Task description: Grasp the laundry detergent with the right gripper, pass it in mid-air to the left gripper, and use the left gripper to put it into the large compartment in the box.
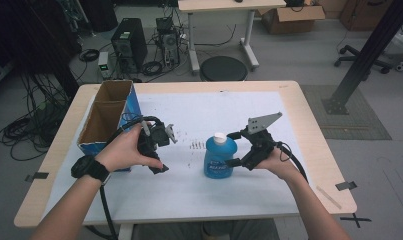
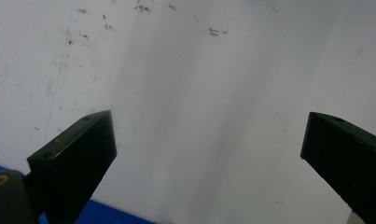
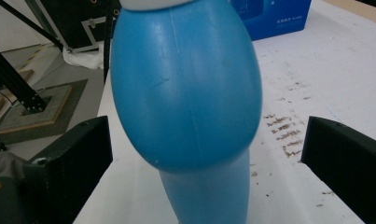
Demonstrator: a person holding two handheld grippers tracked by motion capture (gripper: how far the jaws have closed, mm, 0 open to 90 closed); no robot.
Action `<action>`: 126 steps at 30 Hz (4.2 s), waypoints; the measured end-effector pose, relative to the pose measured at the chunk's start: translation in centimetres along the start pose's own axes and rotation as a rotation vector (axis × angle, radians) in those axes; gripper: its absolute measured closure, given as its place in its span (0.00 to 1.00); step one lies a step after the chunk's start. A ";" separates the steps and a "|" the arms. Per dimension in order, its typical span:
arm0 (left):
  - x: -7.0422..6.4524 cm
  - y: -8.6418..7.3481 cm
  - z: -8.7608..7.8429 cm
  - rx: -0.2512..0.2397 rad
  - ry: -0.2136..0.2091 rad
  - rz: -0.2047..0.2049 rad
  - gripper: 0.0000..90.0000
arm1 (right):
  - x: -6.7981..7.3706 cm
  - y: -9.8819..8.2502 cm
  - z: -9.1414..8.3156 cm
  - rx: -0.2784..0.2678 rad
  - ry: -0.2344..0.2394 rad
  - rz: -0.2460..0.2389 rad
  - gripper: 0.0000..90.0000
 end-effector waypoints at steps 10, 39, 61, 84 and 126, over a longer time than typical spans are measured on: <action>0.0 -0.1 -0.1 -0.001 0.006 -0.004 0.04 | -0.1 -0.2 1.5 0.026 0.017 -0.010 0.04; -0.3 0.2 -0.4 0.000 0.015 0.008 0.04 | -0.2 -0.6 2.8 0.034 0.040 -0.035 0.25; -0.2 0.3 -0.3 -0.003 0.013 0.008 0.04 | -0.3 -0.9 2.8 0.020 0.049 -0.060 0.43; 0.1 1.1 -3.8 -0.045 0.064 0.030 0.04 | 1.1 1.9 2.5 0.060 0.006 -0.119 0.47; 0.4 6.2 -13.0 -0.220 0.053 0.154 0.04 | 6.4 10.3 6.8 0.245 0.097 -0.226 0.47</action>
Point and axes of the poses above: each handheld gripper's, and its own axes: z roughly forward along the jaws, y roughly out of its top, x roughly to its left, the point moved 5 cm from there along z, roughly forward along the jaws, and after that the axes turned 15 degrees about z, right-handed, at the moved point
